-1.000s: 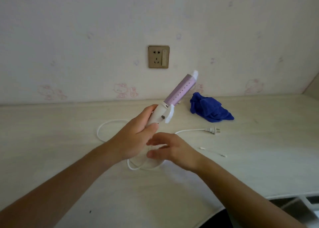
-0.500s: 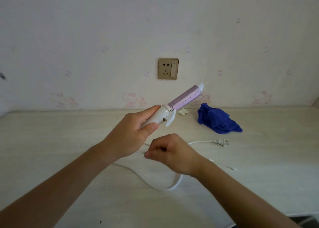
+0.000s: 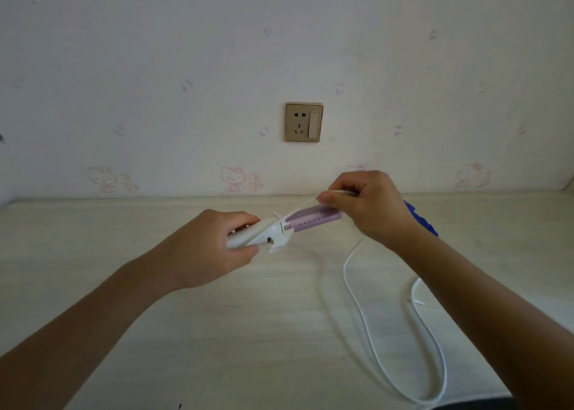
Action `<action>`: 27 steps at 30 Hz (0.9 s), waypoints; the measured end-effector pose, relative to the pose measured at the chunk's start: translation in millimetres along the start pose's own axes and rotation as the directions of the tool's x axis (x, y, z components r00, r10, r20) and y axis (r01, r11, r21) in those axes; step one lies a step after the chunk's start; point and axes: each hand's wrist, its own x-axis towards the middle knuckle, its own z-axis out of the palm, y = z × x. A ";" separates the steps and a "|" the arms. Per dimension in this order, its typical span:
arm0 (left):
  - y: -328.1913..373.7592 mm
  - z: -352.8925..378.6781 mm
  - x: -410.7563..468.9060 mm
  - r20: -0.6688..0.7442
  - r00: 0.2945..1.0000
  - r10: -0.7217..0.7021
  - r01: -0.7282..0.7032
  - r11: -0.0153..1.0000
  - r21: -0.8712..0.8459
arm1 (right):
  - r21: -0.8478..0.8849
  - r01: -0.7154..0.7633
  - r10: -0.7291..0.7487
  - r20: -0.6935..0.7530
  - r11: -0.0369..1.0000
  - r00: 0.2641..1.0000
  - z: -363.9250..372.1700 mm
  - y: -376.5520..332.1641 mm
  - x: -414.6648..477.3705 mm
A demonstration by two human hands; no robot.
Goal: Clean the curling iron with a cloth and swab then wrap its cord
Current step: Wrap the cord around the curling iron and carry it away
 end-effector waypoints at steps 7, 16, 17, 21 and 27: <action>-7.1 -16.2 -14.0 -0.051 0.993 0.102 -0.110 0.980 -0.169 | 0.087 -0.093 0.099 -0.070 0.992 0.993 -22.7 23.1 11.0; 17.9 -3.9 11.9 -0.342 0.940 0.011 -0.116 0.950 -0.290 | -0.051 -0.071 0.079 0.196 0.996 0.977 43.4 12.1 -23.1; 18.6 -3.5 15.9 -0.351 0.936 0.000 -0.094 0.963 -0.252 | -0.091 -0.014 0.036 0.241 0.996 0.970 48.4 5.1 -27.5; 18.7 1.2 27.6 -0.344 0.939 0.015 -0.050 0.994 -0.095 | -0.098 0.106 -0.070 0.314 0.990 0.947 53.9 -27.6 -34.1; 7.9 4.4 28.9 -0.241 0.971 -0.006 -0.008 0.998 -0.058 | -0.056 0.149 -0.130 0.264 0.987 0.956 36.6 -37.2 -13.6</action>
